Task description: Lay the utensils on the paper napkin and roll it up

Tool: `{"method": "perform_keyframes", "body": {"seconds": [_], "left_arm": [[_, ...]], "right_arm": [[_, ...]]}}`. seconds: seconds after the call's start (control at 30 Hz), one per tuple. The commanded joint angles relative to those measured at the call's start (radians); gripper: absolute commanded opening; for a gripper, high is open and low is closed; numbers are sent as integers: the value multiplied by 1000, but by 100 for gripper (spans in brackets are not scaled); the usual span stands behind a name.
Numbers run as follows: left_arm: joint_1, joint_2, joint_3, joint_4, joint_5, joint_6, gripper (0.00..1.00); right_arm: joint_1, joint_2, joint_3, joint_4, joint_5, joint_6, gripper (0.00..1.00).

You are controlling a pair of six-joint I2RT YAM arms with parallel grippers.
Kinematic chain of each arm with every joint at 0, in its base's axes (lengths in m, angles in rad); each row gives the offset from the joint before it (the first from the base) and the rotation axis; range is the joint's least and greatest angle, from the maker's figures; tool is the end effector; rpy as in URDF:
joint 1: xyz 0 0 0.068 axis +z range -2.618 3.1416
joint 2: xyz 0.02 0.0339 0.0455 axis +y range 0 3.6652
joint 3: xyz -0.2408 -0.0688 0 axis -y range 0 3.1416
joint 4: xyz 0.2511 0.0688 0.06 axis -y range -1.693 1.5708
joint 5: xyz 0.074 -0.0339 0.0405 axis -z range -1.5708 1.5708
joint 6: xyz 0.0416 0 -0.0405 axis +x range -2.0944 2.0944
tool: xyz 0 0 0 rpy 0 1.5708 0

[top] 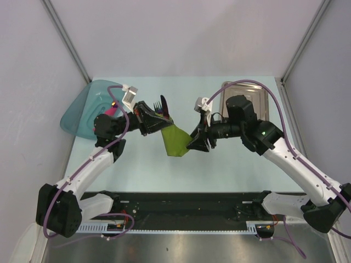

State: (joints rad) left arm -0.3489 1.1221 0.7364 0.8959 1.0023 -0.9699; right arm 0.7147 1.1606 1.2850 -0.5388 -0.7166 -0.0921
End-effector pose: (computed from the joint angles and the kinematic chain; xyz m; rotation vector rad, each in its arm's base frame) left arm 0.2275 -0.1201 0.3387 0.6409 1.3580 -1.6216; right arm 0.1801 0.1924 0.3826 -1.2263 1.6365 1.1052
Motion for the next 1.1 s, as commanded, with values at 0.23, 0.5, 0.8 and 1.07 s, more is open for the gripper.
{"method": "perform_keyframes", "body": {"seconds": [0.23,0.5,0.8,1.07], "left_arm": [[7,-25,77,35,33,-47,0],[-35,-27,119,20,38,-69,0],[-62,-18,133,14,16,-79,0],[-55,25,135,21,-53,-128,0]], "right_arm": [[-24,33,5,-29,-1,-156,0],[-66,126,-2,69,-6,-267,0],[-6,171,-49,290,29,-184,0],[-20,146,-108,368,173,-75,14]]}}
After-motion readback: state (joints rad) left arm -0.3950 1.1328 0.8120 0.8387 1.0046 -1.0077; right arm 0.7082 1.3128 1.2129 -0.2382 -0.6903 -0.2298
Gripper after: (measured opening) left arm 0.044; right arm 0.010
